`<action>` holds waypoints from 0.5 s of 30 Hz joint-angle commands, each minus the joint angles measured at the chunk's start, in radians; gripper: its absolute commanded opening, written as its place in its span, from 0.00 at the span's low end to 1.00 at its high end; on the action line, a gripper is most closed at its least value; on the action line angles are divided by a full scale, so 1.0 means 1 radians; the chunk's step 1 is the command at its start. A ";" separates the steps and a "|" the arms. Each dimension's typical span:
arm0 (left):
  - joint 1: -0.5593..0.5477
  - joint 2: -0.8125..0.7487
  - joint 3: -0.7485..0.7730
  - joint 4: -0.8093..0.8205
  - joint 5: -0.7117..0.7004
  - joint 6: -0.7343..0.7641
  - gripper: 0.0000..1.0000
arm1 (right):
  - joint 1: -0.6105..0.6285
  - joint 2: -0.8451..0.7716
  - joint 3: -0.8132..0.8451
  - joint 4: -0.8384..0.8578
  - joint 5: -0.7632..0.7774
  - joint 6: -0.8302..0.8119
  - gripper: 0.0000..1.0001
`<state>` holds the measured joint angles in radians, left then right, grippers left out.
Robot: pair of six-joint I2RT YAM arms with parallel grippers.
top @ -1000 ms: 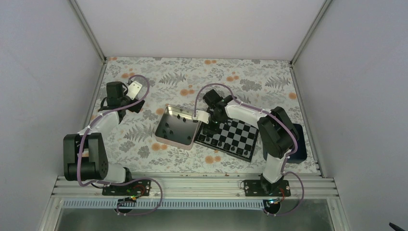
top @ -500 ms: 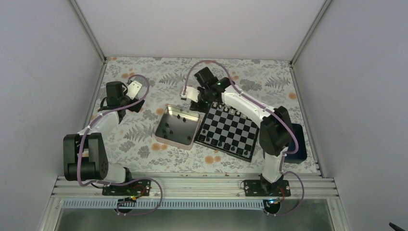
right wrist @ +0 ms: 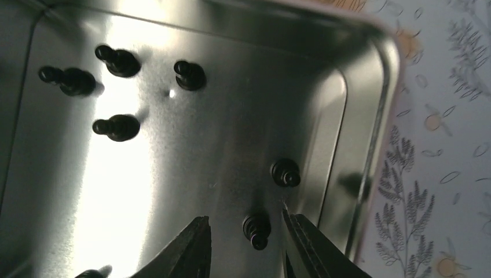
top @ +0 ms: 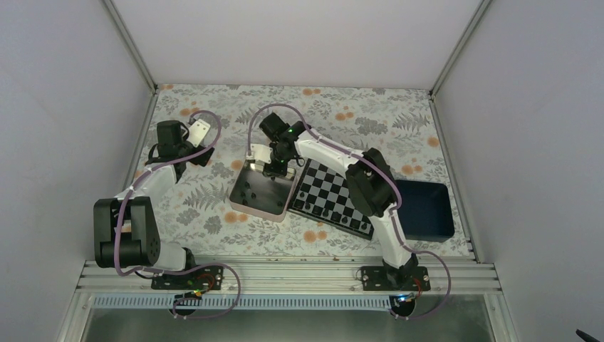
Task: Set up the chess pieces on the board
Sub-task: Pick up the chess piece from the storage box.
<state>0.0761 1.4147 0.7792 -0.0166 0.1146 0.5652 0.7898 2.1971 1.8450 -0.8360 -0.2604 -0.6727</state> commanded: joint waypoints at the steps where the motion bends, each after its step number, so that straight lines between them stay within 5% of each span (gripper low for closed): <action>1: 0.003 -0.010 -0.016 0.023 0.028 0.000 1.00 | 0.005 0.021 0.019 -0.041 0.038 -0.006 0.33; 15: 0.004 -0.014 -0.024 0.028 0.028 0.001 1.00 | 0.009 0.023 -0.064 0.012 0.089 -0.006 0.32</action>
<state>0.0761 1.4147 0.7704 -0.0158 0.1207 0.5652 0.7914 2.2124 1.7950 -0.8532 -0.1875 -0.6724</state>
